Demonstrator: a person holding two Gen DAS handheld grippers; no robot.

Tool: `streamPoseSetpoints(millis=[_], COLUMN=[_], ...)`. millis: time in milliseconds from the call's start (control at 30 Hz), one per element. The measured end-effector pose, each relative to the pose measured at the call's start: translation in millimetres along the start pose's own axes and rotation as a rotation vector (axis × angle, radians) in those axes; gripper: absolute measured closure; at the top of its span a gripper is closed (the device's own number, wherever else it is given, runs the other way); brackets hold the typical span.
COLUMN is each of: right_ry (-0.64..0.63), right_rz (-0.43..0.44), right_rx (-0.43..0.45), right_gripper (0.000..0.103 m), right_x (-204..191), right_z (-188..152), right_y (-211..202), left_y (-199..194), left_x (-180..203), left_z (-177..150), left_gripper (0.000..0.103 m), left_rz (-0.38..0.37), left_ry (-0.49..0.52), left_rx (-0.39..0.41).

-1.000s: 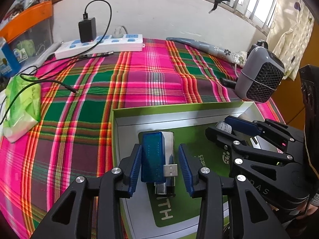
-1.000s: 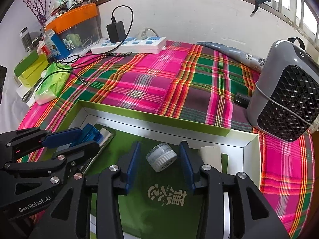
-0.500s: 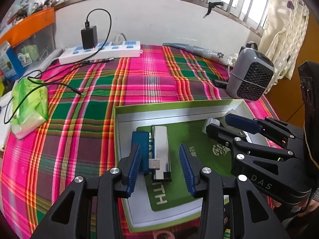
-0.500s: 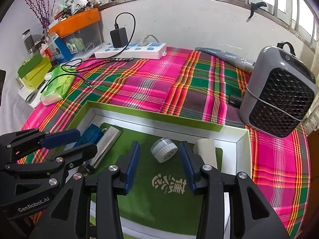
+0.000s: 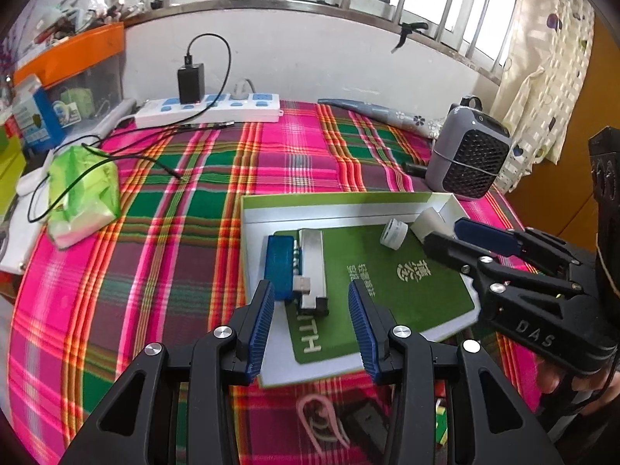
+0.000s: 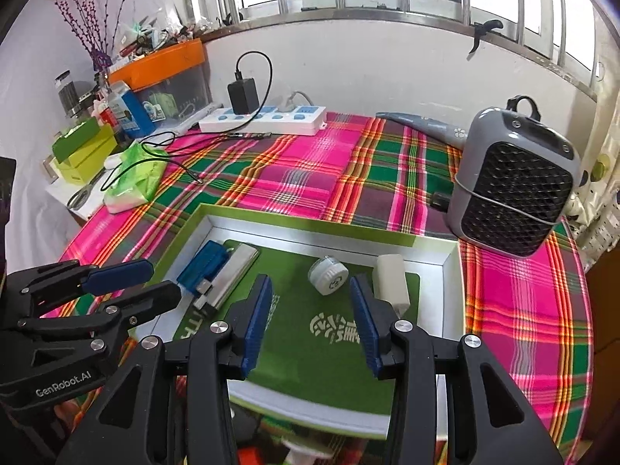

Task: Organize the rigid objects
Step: 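Move both grippers back toward the loose items beside the box lid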

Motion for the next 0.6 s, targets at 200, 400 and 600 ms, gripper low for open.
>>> streamPoseSetpoints(millis=[200, 400, 600], right_ry=[0.006, 0.018, 0.021], right_rz=[-0.01, -0.016, -0.027], right_rx=[0.027, 0.035, 0.03], right_gripper=[0.06, 0.06, 0.06], right_x=[-2, -3, -5], right_z=[-10, -29, -59], right_y=[-22, -38, -52], left_y=[-15, -26, -37], left_x=[-6, -15, -24], left_z=[-14, -30, -47], left_gripper=[0.064, 0.064, 0.064], left_rz=[-0.004, -0.024, -0.03], left_ry=[-0.01, -0.041, -0.054], left_rx=[0.008, 0.01, 0.014])
Point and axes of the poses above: each gripper's, at about its wrist camera, not at the fingertips, and y roughly the way its jaws point, x to its right, z to its top, the point moved 2 cm from there along y, roughly the way its jaws point, and after that the axes turned 10 degrees about -y, right-handed, at the moved point
